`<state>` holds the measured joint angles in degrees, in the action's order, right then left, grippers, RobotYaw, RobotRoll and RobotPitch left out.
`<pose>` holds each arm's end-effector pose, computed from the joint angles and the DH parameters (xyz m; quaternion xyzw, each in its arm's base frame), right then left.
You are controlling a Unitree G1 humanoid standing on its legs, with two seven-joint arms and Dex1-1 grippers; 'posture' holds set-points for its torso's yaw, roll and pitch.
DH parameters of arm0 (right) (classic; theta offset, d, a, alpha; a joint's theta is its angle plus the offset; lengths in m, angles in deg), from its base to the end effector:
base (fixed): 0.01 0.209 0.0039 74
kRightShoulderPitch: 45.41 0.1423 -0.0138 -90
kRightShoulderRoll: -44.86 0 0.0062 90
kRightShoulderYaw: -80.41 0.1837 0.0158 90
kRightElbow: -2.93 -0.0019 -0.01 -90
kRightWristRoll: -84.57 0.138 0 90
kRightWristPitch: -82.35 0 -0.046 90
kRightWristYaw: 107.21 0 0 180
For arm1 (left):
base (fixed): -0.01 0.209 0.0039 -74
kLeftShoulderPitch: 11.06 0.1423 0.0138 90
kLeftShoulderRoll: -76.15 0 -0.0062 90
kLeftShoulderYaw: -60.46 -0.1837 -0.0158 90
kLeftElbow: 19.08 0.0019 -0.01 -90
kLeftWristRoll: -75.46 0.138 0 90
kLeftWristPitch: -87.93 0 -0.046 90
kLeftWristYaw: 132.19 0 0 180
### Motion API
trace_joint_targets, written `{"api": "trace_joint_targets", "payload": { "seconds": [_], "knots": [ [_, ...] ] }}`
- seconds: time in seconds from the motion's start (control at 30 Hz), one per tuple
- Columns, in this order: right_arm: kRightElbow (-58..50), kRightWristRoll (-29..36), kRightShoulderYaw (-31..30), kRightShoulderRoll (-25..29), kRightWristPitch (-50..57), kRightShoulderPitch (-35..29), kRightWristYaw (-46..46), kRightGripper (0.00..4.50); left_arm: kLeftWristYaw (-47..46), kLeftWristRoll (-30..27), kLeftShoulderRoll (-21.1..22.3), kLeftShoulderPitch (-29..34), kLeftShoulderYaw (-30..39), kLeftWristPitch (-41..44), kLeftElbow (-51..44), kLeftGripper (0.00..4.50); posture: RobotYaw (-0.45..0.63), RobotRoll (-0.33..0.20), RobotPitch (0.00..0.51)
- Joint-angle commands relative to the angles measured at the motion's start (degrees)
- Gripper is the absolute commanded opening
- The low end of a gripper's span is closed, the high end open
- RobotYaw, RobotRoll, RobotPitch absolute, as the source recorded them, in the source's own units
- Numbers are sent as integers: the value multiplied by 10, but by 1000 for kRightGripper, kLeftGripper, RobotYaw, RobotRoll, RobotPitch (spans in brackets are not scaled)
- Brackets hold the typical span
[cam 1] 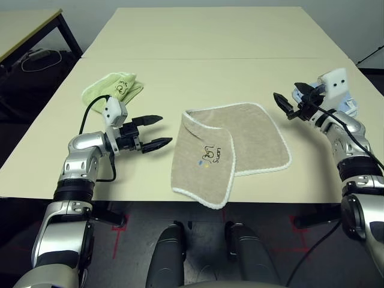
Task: Fold the towel and set it aside.
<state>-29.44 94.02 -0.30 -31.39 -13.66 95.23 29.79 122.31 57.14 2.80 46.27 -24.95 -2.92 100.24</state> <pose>0.3348 -0.2760 0.1510 -0.0767 -0.0063 0.2237 0.9716 0.2977 0.2737 0.1404 0.1110 -0.0067 -0.5251 0.8437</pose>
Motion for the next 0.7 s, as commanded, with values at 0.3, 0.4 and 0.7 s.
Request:
{"api": "trace_joint_targets", "payload": {
  "seconds": [0.3, 0.4, 0.7],
  "knots": [
    [133, -80, -64, 59, 101, 127, -86, 4500, -13, -13, 10, 37, -6, 52, -79, 4467, 83, 0, 191],
    [151, -114, -85, 65, 89, 148, -76, 4500, -18, -10, 6, 38, -8, 54, -83, 4467, 101, 0, 201],
    [177, -168, -110, 59, 80, 175, -30, 4500, -39, -17, 2, 67, -7, 68, -128, 4467, 132, 0, 216]
  ]
}}
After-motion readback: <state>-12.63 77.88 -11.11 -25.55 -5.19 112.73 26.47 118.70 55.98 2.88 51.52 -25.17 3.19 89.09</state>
